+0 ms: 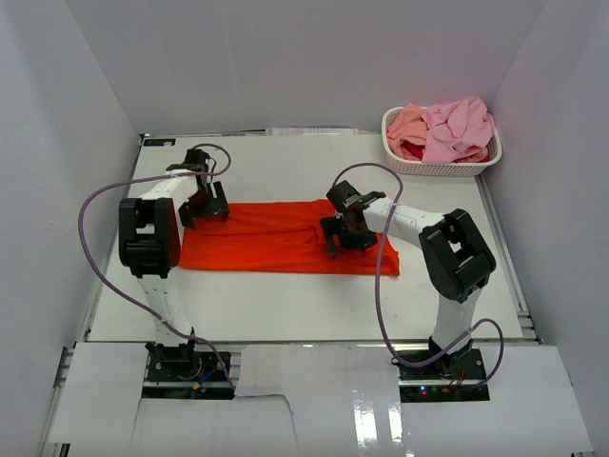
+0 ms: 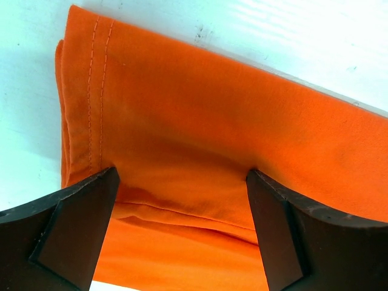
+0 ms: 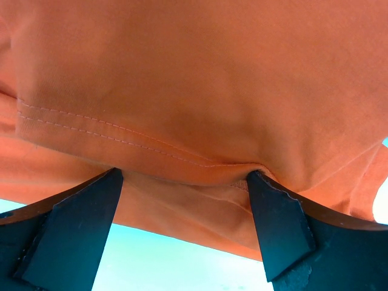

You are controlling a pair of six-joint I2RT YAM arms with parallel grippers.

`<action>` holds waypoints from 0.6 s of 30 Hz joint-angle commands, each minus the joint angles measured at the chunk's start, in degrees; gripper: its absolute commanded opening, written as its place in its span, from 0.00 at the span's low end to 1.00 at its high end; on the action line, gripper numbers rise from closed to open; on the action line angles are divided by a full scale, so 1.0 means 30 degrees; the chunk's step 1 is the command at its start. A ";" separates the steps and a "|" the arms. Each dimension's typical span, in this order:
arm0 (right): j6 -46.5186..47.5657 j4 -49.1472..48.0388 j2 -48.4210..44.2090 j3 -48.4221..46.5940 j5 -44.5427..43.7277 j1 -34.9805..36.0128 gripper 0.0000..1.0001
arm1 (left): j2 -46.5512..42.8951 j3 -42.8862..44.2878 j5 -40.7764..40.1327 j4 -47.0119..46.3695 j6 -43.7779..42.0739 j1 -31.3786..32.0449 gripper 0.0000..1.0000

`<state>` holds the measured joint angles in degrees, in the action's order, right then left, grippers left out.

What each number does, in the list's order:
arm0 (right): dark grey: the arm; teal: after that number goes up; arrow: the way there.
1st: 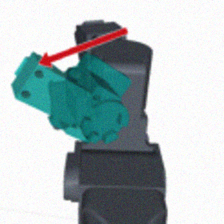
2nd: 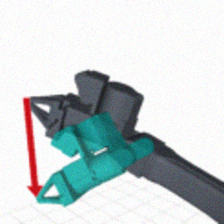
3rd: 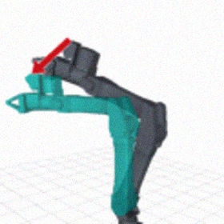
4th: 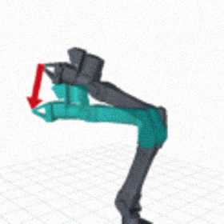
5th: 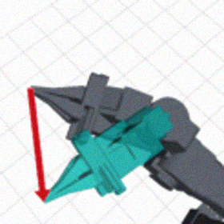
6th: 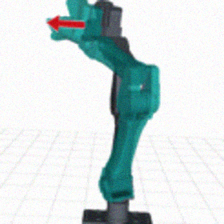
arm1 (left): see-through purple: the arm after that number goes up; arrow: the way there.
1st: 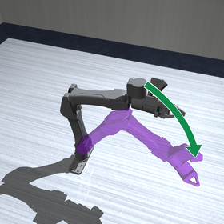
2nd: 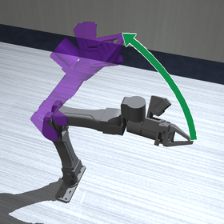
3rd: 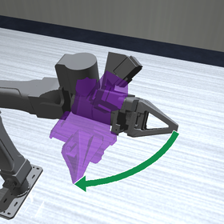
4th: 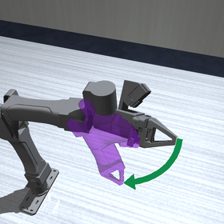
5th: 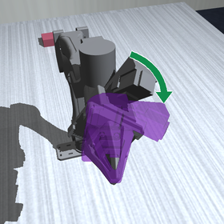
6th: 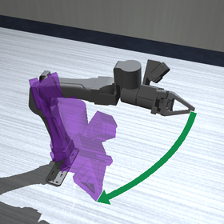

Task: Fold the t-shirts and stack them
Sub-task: Rotate the tshirt 90 degrees

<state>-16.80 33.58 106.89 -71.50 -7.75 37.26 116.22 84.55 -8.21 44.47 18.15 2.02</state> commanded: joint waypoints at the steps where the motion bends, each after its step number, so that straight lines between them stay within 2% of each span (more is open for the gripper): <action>1: 0.0589 0.0027 0.0375 -0.0803 -0.0083 -0.0434 0.90 | 0.0282 -0.1114 -0.1394 0.1290 0.0160 0.0059 0.98; 18: 0.2463 0.0407 0.2659 -0.3350 0.0473 -0.1168 0.90 | -0.1181 -0.3017 -0.1190 0.1525 0.0599 0.0029 0.98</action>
<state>-11.66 35.27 112.60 -79.05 -7.11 34.15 112.77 79.40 -8.62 43.05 20.88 2.00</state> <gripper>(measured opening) 0.900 0.978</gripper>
